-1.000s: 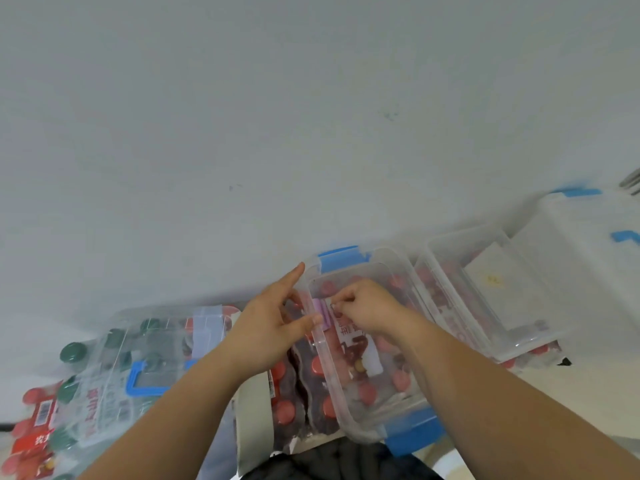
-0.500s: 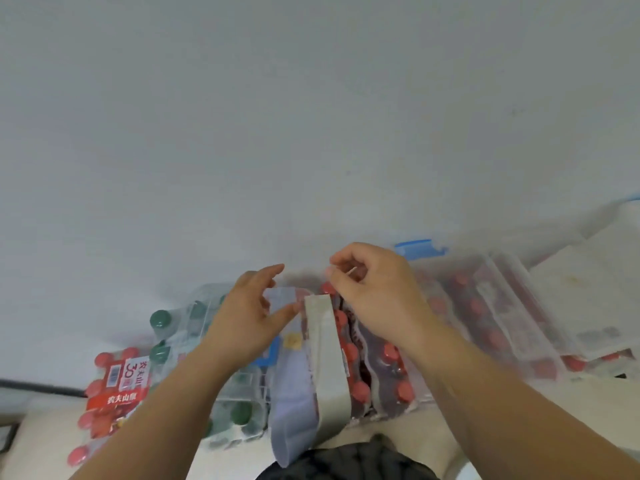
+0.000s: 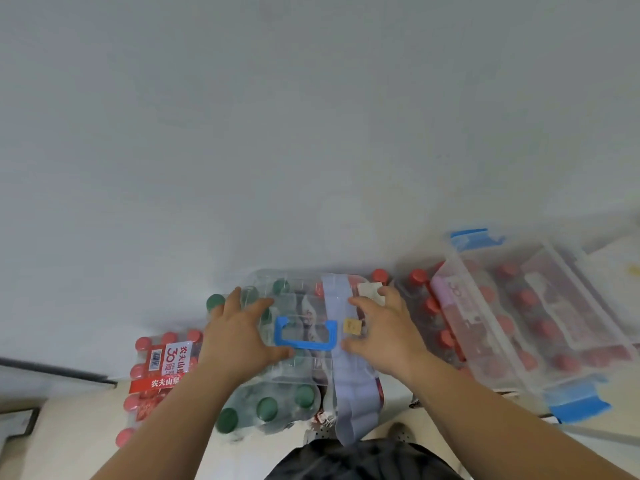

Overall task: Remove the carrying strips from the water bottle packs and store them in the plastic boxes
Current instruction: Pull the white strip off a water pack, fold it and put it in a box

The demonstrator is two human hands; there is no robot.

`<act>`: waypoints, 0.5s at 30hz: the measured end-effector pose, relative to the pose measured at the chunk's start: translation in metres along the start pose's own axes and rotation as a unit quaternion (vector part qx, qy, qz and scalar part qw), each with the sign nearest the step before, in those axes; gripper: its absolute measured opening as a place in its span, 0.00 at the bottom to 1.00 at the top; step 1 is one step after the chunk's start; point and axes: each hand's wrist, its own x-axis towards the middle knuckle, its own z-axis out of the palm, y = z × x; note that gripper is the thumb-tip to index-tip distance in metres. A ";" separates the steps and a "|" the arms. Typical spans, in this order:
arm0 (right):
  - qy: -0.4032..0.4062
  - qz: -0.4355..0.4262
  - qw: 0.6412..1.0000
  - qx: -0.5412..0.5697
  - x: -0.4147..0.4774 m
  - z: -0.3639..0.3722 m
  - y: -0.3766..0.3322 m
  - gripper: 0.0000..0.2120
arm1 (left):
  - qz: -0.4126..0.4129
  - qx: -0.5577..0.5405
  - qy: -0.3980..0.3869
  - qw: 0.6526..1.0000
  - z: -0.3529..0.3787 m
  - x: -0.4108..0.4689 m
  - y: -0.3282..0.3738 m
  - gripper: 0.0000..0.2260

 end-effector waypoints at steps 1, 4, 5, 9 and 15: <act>0.003 0.000 1.000 -0.006 -0.001 0.003 0.001 0.38 | 0.004 0.002 -0.006 1.000 0.001 0.000 0.000 0.47; 0.006 0.002 1.000 0.011 0.000 0.006 0.001 0.39 | 0.010 -0.004 -0.016 1.000 -0.001 -0.001 0.003 0.47; 0.007 0.001 1.000 0.018 0.000 0.007 0.001 0.40 | 0.010 -0.009 -0.017 1.000 -0.002 -0.001 0.004 0.46; 0.028 0.005 0.998 0.060 0.000 0.007 0.001 0.40 | 0.009 -0.047 -0.009 0.999 -0.005 -0.002 0.007 0.43; 0.118 -0.028 0.990 0.077 -0.031 -0.034 -0.007 0.36 | 0.054 -0.102 0.049 0.992 -0.025 -0.021 0.021 0.35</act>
